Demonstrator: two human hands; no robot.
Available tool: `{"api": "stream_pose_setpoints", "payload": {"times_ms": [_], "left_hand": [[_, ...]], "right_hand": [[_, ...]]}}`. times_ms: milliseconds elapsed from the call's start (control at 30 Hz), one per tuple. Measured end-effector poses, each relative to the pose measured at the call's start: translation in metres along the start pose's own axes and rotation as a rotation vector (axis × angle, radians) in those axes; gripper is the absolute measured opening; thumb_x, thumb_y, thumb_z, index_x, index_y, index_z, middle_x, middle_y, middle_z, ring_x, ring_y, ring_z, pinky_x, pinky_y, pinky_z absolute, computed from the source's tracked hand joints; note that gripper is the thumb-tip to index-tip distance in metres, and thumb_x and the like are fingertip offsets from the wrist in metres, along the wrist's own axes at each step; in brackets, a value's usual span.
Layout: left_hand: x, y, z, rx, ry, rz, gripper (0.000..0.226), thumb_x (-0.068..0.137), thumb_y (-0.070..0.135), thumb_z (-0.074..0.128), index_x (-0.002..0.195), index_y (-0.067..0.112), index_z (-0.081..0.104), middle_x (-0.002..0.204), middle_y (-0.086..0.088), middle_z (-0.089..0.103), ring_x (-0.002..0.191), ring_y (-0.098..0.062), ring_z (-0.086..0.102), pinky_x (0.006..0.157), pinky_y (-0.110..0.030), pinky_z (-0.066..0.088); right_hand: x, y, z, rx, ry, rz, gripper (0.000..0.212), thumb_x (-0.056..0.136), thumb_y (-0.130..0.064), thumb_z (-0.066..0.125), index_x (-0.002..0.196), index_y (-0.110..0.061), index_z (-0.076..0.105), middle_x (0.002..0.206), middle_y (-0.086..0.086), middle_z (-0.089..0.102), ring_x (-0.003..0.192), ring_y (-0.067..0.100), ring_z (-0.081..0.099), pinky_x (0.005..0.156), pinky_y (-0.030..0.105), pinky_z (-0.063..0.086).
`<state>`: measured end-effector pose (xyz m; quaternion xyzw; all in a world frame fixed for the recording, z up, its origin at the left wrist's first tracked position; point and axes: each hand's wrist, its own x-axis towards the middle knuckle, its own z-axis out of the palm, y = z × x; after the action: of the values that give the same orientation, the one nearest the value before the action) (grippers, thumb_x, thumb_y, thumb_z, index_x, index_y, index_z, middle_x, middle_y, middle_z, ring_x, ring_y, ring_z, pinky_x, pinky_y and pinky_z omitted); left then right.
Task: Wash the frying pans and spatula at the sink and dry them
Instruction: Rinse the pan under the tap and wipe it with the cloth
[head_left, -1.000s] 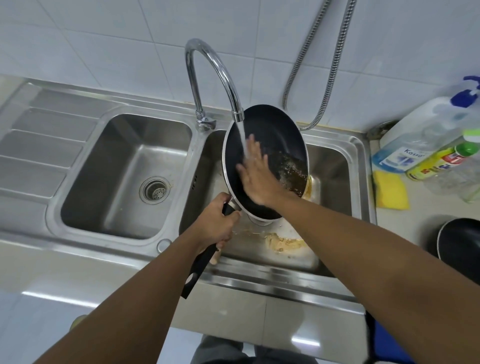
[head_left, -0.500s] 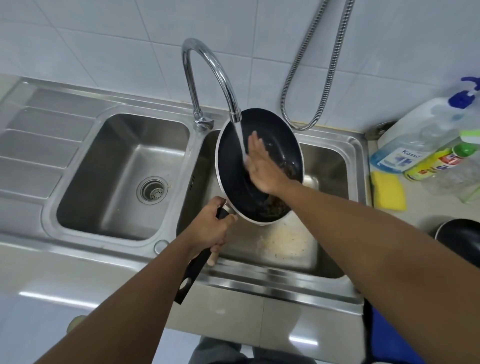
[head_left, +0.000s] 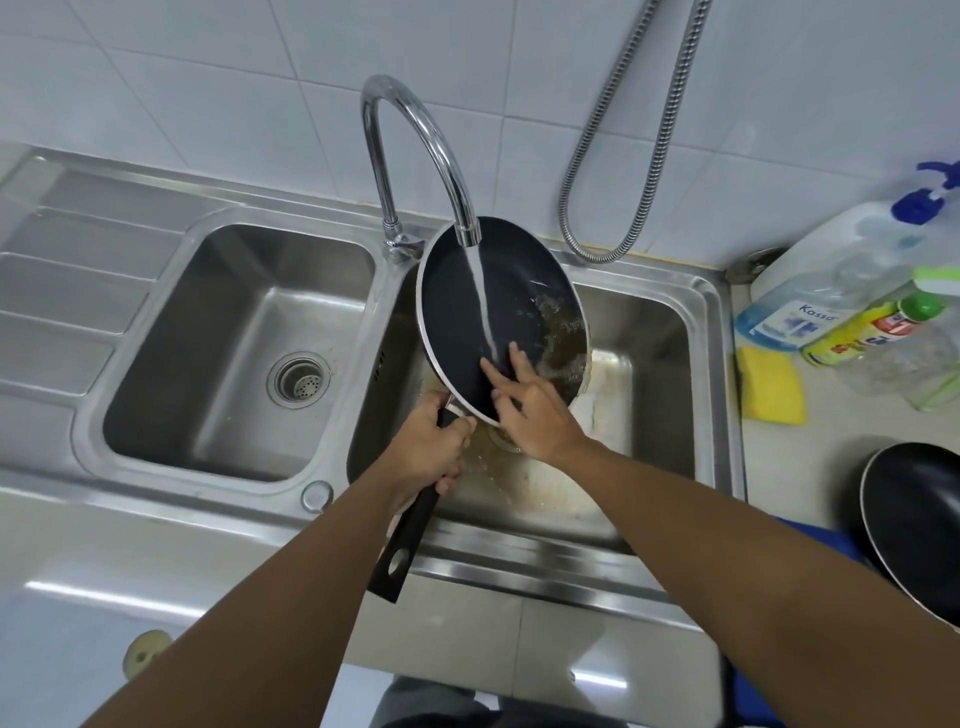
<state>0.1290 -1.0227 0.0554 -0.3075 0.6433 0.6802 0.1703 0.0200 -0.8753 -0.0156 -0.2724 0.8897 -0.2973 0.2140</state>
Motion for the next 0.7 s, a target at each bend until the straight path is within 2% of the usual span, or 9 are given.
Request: {"api": "stream_pose_setpoints", "payload": {"times_ms": [133, 233, 333, 400, 467, 533, 600, 633, 700], "left_hand": [[-0.003, 0.010, -0.004, 0.009, 0.034, 0.029, 0.026, 0.107, 0.012, 0.050, 0.129, 0.025, 0.045, 0.063, -0.003, 0.045, 0.042, -0.010, 0.037, 0.037, -0.024, 0.033], [-0.006, 0.011, -0.010, 0.011, 0.055, 0.028, 0.018, 0.107, 0.013, 0.051, 0.120, 0.025, 0.047, 0.067, -0.004, 0.045, 0.042, -0.010, 0.037, 0.037, -0.024, 0.032], [-0.008, 0.006, -0.013, -0.009, 0.033, 0.027, 0.015, 0.107, 0.014, 0.052, 0.120, 0.021, 0.048, 0.063, -0.001, 0.044, 0.042, -0.012, 0.035, 0.038, -0.025, 0.031], [-0.008, 0.003, -0.012, -0.031, 0.015, 0.026, 0.016, 0.107, 0.014, 0.052, 0.121, 0.018, 0.048, 0.061, 0.001, 0.045, 0.042, -0.012, 0.034, 0.039, -0.025, 0.031], [-0.006, 0.001, -0.013, -0.047, 0.004, 0.016, 0.017, 0.107, 0.014, 0.052, 0.123, 0.019, 0.048, 0.059, 0.002, 0.045, 0.042, -0.012, 0.035, 0.039, -0.026, 0.031], [-0.005, -0.002, -0.015, -0.081, -0.013, -0.004, 0.018, 0.107, 0.013, 0.052, 0.124, 0.018, 0.049, 0.059, 0.002, 0.046, 0.043, -0.013, 0.035, 0.039, -0.026, 0.031], [-0.006, -0.006, -0.016, -0.104, -0.027, -0.026, 0.018, 0.107, 0.013, 0.052, 0.123, 0.019, 0.051, 0.059, 0.002, 0.047, 0.044, -0.013, 0.035, 0.038, -0.025, 0.031], [-0.006, -0.008, -0.015, -0.112, -0.028, -0.040, 0.016, 0.107, 0.013, 0.053, 0.122, 0.018, 0.051, 0.060, 0.002, 0.047, 0.043, -0.013, 0.035, 0.038, -0.024, 0.030], [-0.005, -0.010, -0.011, -0.122, -0.026, -0.059, 0.013, 0.106, 0.014, 0.054, 0.119, 0.011, 0.050, 0.066, -0.001, 0.048, 0.043, -0.013, 0.034, 0.038, -0.023, 0.029]], "right_hand": [[0.020, -0.002, -0.006, 0.066, 0.029, 0.113, 0.055, 0.106, -0.025, 0.039, 0.159, -0.021, 0.025, 0.167, -0.012, 0.013, 0.156, 0.019, 0.007, 0.127, 0.040, 0.009], [0.041, -0.008, -0.018, 0.142, 0.115, 0.251, 0.061, 0.106, -0.026, 0.040, 0.161, -0.013, 0.017, 0.170, 0.000, 0.004, 0.155, 0.022, 0.011, 0.123, 0.030, 0.006], [0.064, -0.019, -0.031, 0.172, 0.081, 0.338, 0.061, 0.108, -0.029, 0.035, 0.162, -0.012, 0.010, 0.170, 0.003, -0.004, 0.156, 0.023, 0.004, 0.124, 0.033, 0.005], [0.070, -0.025, -0.033, 0.160, -0.012, 0.283, 0.060, 0.107, -0.027, 0.037, 0.161, -0.015, 0.015, 0.170, 0.000, -0.002, 0.155, 0.022, 0.007, 0.124, 0.035, 0.007], [0.068, -0.024, -0.038, 0.206, -0.060, 0.169, 0.053, 0.102, -0.016, 0.051, 0.154, -0.021, 0.041, 0.167, -0.005, 0.021, 0.149, 0.015, 0.026, 0.124, 0.031, 0.017], [0.067, -0.020, -0.053, 0.173, -0.014, 0.075, 0.041, 0.094, -0.004, 0.056, 0.128, -0.020, 0.070, 0.148, -0.006, 0.055, 0.125, 0.005, 0.054, 0.113, 0.020, 0.036], [0.076, -0.016, -0.076, 0.056, 0.120, 0.018, 0.036, 0.093, 0.001, 0.053, 0.113, -0.017, 0.078, 0.125, -0.004, 0.071, 0.092, -0.010, 0.061, 0.092, 0.004, 0.043], [0.084, -0.019, -0.089, -0.006, 0.178, -0.039, 0.036, 0.094, 0.002, 0.051, 0.114, -0.015, 0.077, 0.119, -0.002, 0.072, 0.085, -0.010, 0.061, 0.089, 0.007, 0.047], [0.105, -0.031, -0.110, -0.132, 0.252, -0.235, 0.039, 0.095, 0.001, 0.049, 0.118, -0.020, 0.071, 0.108, 0.000, 0.070, 0.090, 0.006, 0.062, 0.090, 0.030, 0.054]]}}
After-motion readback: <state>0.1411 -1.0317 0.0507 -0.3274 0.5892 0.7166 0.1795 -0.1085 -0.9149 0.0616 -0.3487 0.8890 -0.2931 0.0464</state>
